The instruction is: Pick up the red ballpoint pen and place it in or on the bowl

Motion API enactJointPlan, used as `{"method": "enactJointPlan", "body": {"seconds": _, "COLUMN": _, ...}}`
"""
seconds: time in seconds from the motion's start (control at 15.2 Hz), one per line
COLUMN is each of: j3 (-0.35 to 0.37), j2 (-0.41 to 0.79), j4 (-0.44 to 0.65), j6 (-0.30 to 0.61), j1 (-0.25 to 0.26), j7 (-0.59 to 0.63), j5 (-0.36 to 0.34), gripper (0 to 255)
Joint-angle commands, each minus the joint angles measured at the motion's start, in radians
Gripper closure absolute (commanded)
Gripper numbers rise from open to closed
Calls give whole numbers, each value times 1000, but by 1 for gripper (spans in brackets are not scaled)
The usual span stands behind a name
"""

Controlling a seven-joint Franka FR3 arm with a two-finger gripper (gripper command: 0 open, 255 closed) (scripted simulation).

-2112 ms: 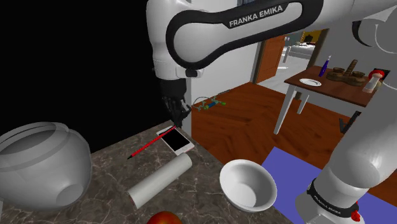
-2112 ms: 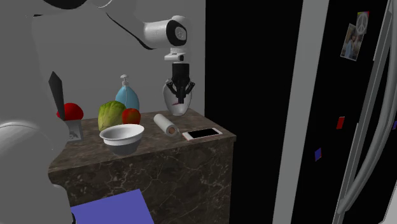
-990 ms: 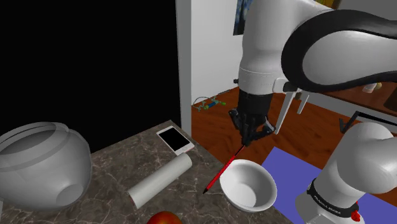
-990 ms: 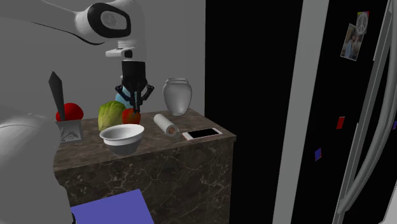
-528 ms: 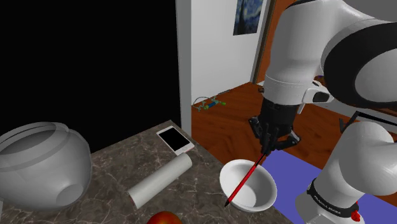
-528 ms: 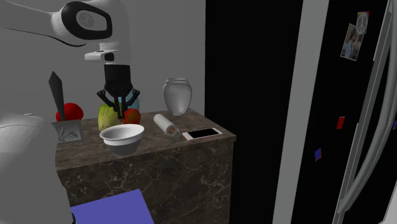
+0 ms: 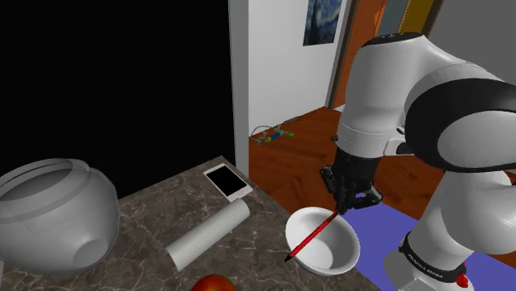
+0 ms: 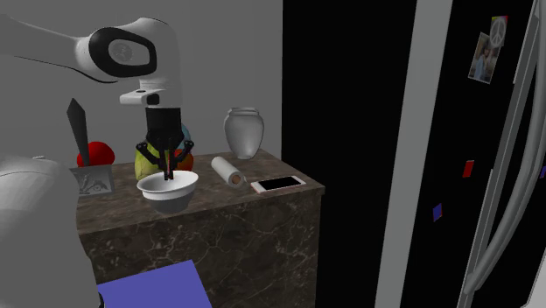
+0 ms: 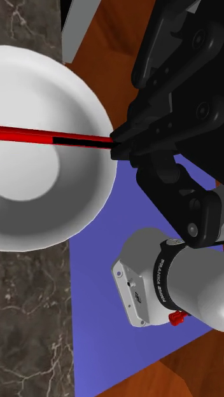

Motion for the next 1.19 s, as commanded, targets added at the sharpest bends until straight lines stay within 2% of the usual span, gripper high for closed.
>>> {"method": "enactJointPlan", "body": {"seconds": 0.0, "j3": 15, "j2": 2, "j4": -24, "j6": 27, "j1": 6, "j7": 1, "j5": 14, "gripper": 255}}
{"method": "enactJointPlan", "body": {"seconds": 0.2, "j3": 36, "j2": 10, "j4": -60, "j6": 70, "j1": 13, "j7": 0, "j5": 35, "gripper": 255}}
{"method": "enactJointPlan", "body": {"seconds": 0.73, "j3": 36, "j2": 10, "j4": -60, "j6": 70, "j1": 14, "j7": 0, "j5": 34, "gripper": 255}}
{"method": "enactJointPlan", "body": {"seconds": 0.79, "j3": 35, "j2": 10, "j4": -62, "j6": 72, "j1": 14, "j7": 0, "j5": 34, "gripper": 0}}
{"method": "enactJointPlan", "body": {"seconds": 1.12, "j3": 36, "j2": 10, "j4": -60, "j6": 70, "j1": 14, "j7": 0, "j5": 34, "gripper": 0}}
